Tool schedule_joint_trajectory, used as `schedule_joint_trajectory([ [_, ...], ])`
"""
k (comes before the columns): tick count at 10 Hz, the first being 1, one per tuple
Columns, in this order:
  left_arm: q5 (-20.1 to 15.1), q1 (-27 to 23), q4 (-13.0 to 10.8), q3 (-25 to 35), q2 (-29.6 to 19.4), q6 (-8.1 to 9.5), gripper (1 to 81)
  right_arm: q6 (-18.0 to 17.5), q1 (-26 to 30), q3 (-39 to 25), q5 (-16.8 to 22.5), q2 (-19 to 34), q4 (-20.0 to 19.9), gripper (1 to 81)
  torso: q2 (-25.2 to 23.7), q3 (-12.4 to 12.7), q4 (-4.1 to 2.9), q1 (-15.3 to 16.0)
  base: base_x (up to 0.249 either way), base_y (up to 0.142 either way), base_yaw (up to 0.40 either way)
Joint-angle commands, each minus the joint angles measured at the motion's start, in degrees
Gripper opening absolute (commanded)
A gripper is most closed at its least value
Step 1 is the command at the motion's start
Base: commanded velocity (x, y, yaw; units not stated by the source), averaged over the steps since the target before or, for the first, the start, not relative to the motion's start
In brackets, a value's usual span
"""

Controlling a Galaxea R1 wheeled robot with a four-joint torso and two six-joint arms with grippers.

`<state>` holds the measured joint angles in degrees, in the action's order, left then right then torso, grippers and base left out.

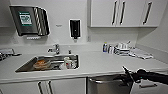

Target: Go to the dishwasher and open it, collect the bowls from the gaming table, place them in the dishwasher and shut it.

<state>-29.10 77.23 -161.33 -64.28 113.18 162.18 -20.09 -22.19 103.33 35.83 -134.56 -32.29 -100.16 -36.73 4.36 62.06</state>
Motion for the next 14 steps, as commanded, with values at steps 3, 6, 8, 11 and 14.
schedule_joint_trajectory([
  [3, -5.18, -4.23, -3.67, 1.26, -2.42, 2.82, 81.1, -1.09, 10.62, 5.12, 6.18, -2.5, 0.65, 81.1, 0.0, -5.73, 0.0, 0.0, 0.0, 0.0, 0.0],
  [6, -5.09, -4.32, -3.67, 1.35, -2.42, 2.82, 81.1, -1.09, 11.24, 5.29, 6.27, -2.5, 0.65, 81.1, 0.02, -4.37, 0.0, 0.02, 0.0, 0.0, 0.0],
  [8, -5.09, -4.32, -3.67, 1.35, -2.42, 2.82, 81.1, -2.12, 11.67, 7.13, 6.88, -2.84, 0.65, 81.1, 0.05, -5.33, 0.0, 0.05, 0.0, 0.0, 0.0],
  [11, -5.18, -4.41, -3.67, 1.0, -2.42, 2.82, 81.1, -11.11, 12.47, 10.83, 6.89, -4.08, 3.02, 81.1, 0.07, -5.31, 0.0, 0.07, 0.0, 0.0, 0.0],
  [14, -5.18, -4.32, -3.67, 0.65, -2.33, 2.82, 81.1, -18.66, 12.73, 11.45, 6.98, -4.87, 8.81, 81.1, 0.07, -5.31, 0.0, 0.07, 0.0, 0.0, 0.0],
])
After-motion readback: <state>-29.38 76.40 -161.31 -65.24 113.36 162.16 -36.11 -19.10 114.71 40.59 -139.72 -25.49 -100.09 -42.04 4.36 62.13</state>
